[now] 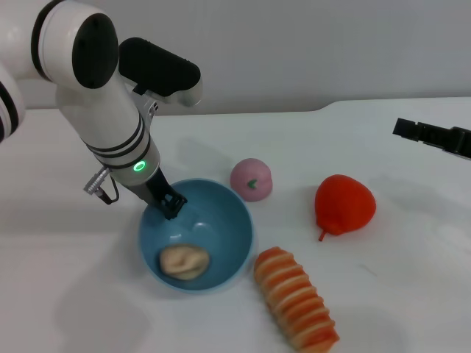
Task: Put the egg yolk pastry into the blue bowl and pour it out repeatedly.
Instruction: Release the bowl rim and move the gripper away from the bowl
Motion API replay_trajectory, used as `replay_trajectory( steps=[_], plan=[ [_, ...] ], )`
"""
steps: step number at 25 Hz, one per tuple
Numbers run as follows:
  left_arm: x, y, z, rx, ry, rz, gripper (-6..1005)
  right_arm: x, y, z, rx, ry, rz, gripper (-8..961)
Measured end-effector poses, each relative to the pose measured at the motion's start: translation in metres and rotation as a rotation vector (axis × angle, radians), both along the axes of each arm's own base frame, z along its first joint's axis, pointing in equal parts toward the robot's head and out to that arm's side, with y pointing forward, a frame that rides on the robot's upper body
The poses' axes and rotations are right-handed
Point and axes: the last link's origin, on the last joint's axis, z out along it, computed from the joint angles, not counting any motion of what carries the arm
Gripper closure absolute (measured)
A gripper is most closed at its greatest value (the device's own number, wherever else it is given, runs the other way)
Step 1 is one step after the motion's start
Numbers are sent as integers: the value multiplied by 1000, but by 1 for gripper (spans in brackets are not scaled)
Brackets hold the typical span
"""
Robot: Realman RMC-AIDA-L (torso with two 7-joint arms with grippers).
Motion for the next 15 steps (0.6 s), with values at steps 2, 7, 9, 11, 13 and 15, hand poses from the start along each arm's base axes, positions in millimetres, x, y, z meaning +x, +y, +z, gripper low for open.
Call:
replay_trajectory(
  steps=[2,7,9,11,13,15],
  plan=[
    [0,1,0,4,-2,-3,950,1,0,1,4,2,-3,609],
    [8,5,3,25,-22,-29,813,2,-1,1,8,8,-9,610],
    [12,7,5,33,-33,-43,546,3,-1,2,11,11,-13,610],
    [16,8,6,39,-41,-58,468,4,-1,2,13,14,-17,610],
    [21,9,8,47,-49,-75,391,6,-2,2,17,26,-32,610],
    [25,10,11,62,-65,-96,335,10,-3,3,23,38,-48,610]
  ],
)
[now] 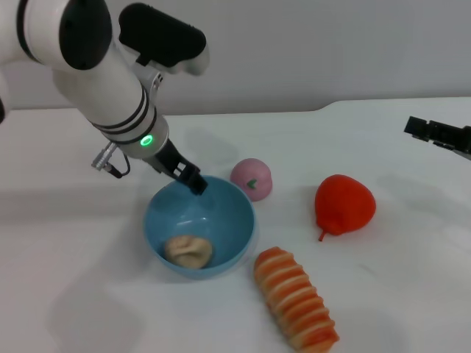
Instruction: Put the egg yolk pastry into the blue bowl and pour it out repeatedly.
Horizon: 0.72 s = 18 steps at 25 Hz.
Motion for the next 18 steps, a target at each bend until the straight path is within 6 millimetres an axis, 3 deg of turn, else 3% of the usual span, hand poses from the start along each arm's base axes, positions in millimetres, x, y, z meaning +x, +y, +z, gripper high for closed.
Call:
replay_trajectory(
  steps=[5,11,15,18],
  plan=[
    [8,4,19,108,-94,-94,251,11,0,4,40,17,-53,609],
    [-2,7,61,367,-266,-220,150,24,0,9,98,14,-103,609],
    [-25,2,82,586,-344,-319,142,34,2,10,177,-13,-116,610],
    [-42,-7,86,722,-374,-402,140,39,3,10,266,-23,-109,610]
  ],
)
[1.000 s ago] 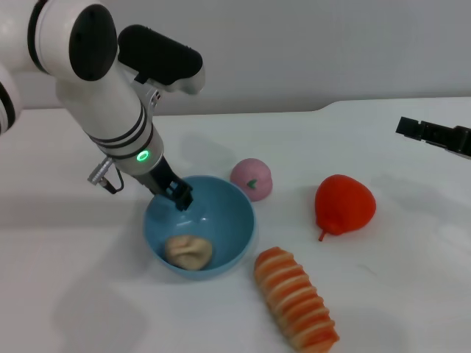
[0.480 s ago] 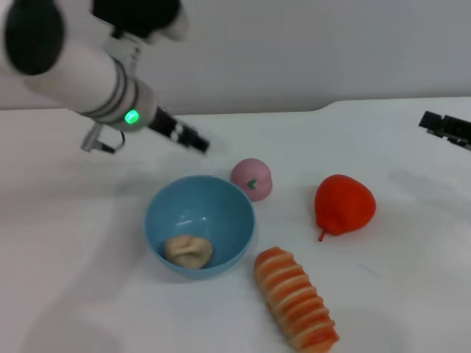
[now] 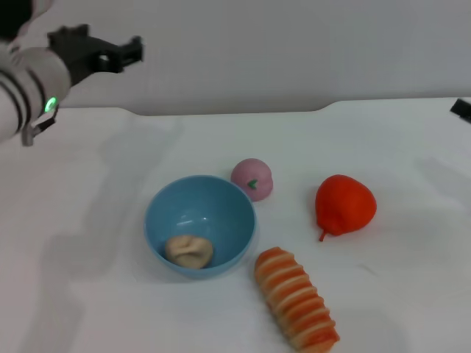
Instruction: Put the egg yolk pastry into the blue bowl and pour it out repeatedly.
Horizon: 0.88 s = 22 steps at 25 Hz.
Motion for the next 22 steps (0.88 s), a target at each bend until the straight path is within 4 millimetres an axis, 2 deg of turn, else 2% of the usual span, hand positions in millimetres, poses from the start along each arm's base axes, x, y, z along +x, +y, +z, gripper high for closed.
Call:
replay_trajectory(
  steps=[4,9,13,17,22],
  plan=[
    [-24,-16,-6,139,-3,-73,141,7,-1,4,175,10,5,609],
    [-52,-34,-19,253,10,-141,140,23,-11,14,433,26,-49,609],
    [-69,-54,-31,358,46,-267,140,37,-21,14,617,-26,-131,610],
    [-75,-70,-29,447,25,-357,140,43,-27,1,728,-355,-151,610],
    [-90,-75,-26,463,-48,-282,141,45,-24,-29,732,-855,-208,609]
  ],
)
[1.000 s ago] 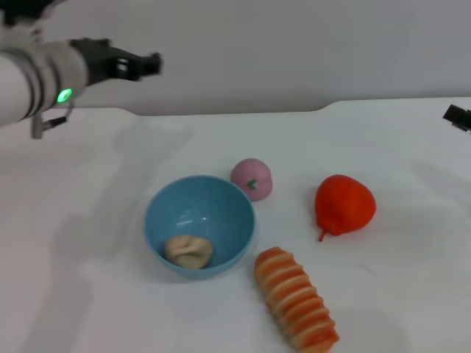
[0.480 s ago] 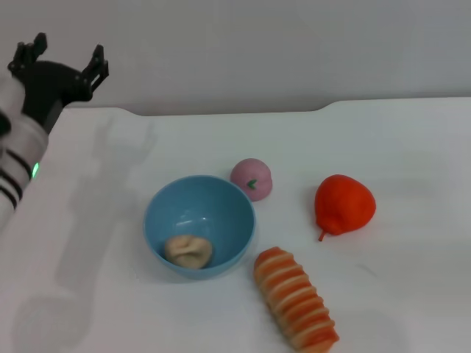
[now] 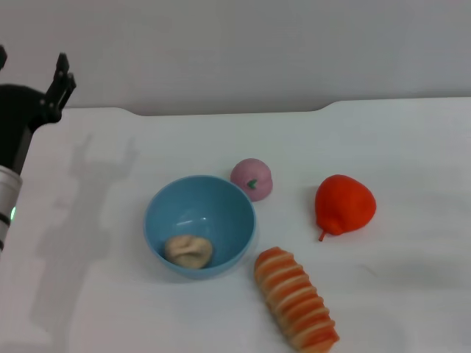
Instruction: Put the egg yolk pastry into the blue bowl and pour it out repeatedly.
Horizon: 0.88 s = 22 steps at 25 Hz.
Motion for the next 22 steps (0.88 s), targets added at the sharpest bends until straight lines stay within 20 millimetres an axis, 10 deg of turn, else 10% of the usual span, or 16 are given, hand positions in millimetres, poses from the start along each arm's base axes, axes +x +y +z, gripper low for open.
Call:
replay_trajectory(
  steps=[5,22],
  plan=[
    [-16,-9,-7,-42,-5,49,141,6,-2,-9,-23,-153,-108,610],
    [-26,-18,-13,-75,7,82,141,-10,11,-20,-59,112,11,609]
  ],
)
